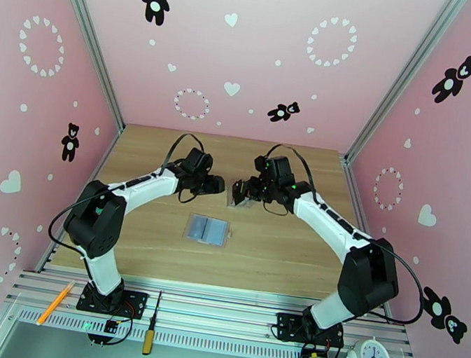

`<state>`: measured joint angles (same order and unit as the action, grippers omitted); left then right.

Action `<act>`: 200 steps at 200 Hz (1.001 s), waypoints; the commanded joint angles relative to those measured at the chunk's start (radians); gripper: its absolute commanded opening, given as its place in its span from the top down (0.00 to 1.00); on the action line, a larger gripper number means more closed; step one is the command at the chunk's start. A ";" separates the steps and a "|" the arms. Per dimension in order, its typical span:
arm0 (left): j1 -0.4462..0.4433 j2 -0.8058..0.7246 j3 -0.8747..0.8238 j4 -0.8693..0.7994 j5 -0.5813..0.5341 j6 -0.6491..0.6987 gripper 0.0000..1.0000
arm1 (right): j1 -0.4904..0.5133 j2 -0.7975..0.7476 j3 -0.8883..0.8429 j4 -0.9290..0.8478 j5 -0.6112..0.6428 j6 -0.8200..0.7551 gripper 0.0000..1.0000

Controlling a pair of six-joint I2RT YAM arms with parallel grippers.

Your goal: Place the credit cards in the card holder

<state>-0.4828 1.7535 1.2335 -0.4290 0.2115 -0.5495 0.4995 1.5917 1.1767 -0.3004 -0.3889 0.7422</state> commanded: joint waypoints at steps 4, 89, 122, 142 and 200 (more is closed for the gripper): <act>0.006 -0.072 -0.077 -0.046 -0.047 0.045 0.33 | 0.021 -0.079 -0.109 0.206 -0.063 0.136 1.00; 0.005 -0.206 -0.266 -0.099 -0.081 0.085 0.32 | 0.159 -0.144 -0.434 0.631 0.036 0.361 1.00; 0.005 -0.227 -0.315 -0.096 -0.090 0.080 0.32 | 0.191 -0.111 -0.488 0.731 0.054 0.402 0.99; 0.004 -0.235 -0.338 -0.089 -0.093 0.077 0.32 | 0.208 -0.074 -0.501 0.776 0.054 0.423 0.99; 0.004 -0.237 -0.375 -0.072 -0.084 0.074 0.32 | 0.242 0.001 -0.563 0.894 0.095 0.466 1.00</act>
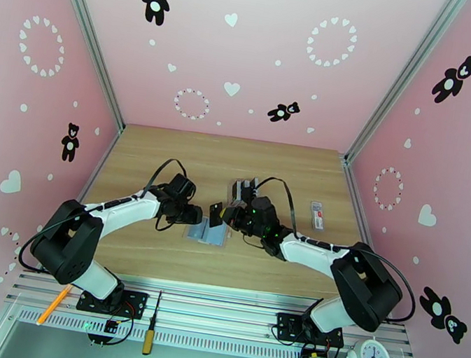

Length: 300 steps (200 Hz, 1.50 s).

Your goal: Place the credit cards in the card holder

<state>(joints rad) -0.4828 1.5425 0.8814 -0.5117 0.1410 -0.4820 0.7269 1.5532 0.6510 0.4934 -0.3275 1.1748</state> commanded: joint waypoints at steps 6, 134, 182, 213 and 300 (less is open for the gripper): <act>0.005 -0.025 -0.026 0.013 -0.014 0.006 0.32 | 0.018 0.047 -0.047 0.116 0.040 0.038 1.00; 0.004 -0.002 -0.059 0.057 0.011 -0.003 0.32 | 0.063 0.168 -0.126 0.294 0.082 0.103 1.00; 0.003 0.009 -0.059 0.070 0.021 -0.009 0.32 | 0.066 0.213 -0.123 0.342 0.061 0.120 1.00; 0.003 0.012 -0.101 0.089 0.031 -0.022 0.34 | 0.068 0.232 -0.117 0.351 0.054 0.126 1.00; -0.007 0.026 -0.117 0.106 0.037 -0.035 0.44 | 0.075 0.266 -0.107 0.358 0.038 0.127 1.00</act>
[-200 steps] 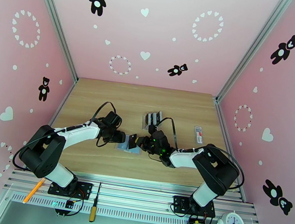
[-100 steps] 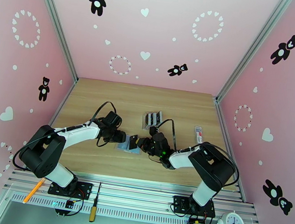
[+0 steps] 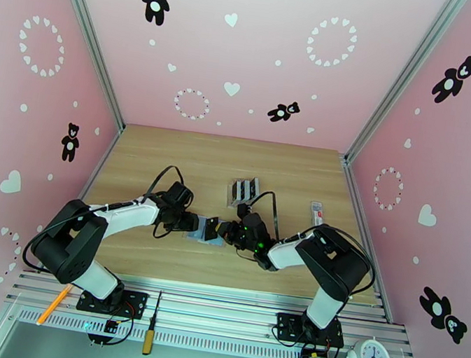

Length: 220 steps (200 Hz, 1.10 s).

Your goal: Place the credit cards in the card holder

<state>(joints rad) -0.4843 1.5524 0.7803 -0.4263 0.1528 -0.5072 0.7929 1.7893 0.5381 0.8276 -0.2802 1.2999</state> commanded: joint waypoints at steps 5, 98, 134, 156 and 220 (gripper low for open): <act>-0.006 0.017 -0.018 0.021 0.027 -0.010 0.45 | 0.008 0.033 0.004 0.027 -0.009 0.002 1.00; -0.011 0.017 -0.030 0.023 0.034 -0.014 0.53 | 0.008 0.080 0.009 0.056 0.010 0.021 1.00; -0.016 0.016 -0.032 0.024 0.033 -0.016 0.54 | 0.008 0.100 0.021 0.060 0.013 0.029 1.00; -0.016 0.016 -0.032 0.026 0.034 -0.017 0.56 | 0.008 0.110 0.033 0.057 0.013 0.030 1.00; -0.017 0.020 -0.037 0.030 0.036 -0.020 0.61 | 0.008 0.125 0.060 0.060 0.004 0.041 0.98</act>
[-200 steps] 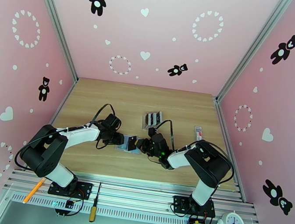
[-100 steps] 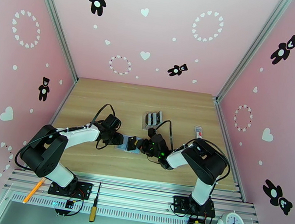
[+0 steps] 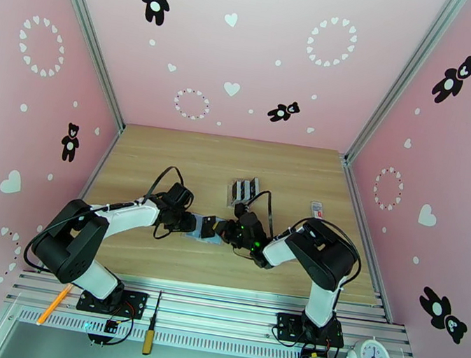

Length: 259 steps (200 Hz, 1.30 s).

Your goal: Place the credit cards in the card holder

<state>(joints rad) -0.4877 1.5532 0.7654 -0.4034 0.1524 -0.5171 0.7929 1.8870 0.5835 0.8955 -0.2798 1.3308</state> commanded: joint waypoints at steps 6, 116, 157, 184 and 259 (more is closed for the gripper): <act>-0.014 0.018 -0.021 0.008 0.037 -0.011 0.61 | 0.008 0.027 0.016 -0.008 0.004 0.011 0.98; -0.015 0.013 -0.036 0.022 0.036 -0.041 0.62 | 0.029 0.032 0.023 -0.053 -0.001 0.027 0.96; -0.015 0.021 -0.038 0.032 0.038 -0.054 0.62 | 0.037 0.017 0.013 -0.078 0.010 0.022 0.94; -0.015 0.023 -0.037 0.035 0.043 -0.058 0.62 | 0.038 0.018 0.010 -0.105 0.032 0.017 0.91; -0.025 0.018 -0.053 0.047 0.050 -0.073 0.62 | 0.035 0.020 0.031 -0.171 0.081 0.019 0.95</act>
<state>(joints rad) -0.4877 1.5520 0.7494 -0.3744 0.1513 -0.5694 0.8227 1.8999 0.6052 0.8673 -0.2409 1.3540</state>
